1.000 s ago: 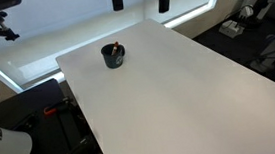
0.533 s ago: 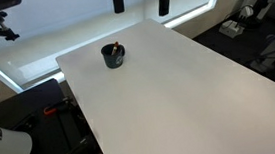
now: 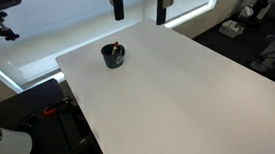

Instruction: Remove the orange marker from the cup and put it on the table

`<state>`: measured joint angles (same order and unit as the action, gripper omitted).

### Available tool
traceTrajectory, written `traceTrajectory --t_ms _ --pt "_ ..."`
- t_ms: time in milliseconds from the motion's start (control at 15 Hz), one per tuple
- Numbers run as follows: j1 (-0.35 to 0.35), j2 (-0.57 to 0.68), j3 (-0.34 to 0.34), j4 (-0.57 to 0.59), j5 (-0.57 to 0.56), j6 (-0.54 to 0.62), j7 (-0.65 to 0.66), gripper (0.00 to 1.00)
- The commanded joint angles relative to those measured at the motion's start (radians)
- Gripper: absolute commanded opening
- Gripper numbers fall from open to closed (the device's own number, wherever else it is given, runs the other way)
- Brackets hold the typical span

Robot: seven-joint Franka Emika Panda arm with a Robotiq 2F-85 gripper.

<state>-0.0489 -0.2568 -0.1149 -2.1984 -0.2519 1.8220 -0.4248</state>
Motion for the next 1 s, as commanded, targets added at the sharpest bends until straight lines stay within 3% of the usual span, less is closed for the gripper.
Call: traceTrajectory --t_ms 0,400,933 --pt "0.002 0.024 0.001 0.014 0.014 0.003 0.011 1.00" --pt "0.025 0.081 0.032 0.025 0.016 0.044 0.049 1.00" --pt "0.111 0.251 0.159 0.081 0.043 0.162 0.190 1.00"
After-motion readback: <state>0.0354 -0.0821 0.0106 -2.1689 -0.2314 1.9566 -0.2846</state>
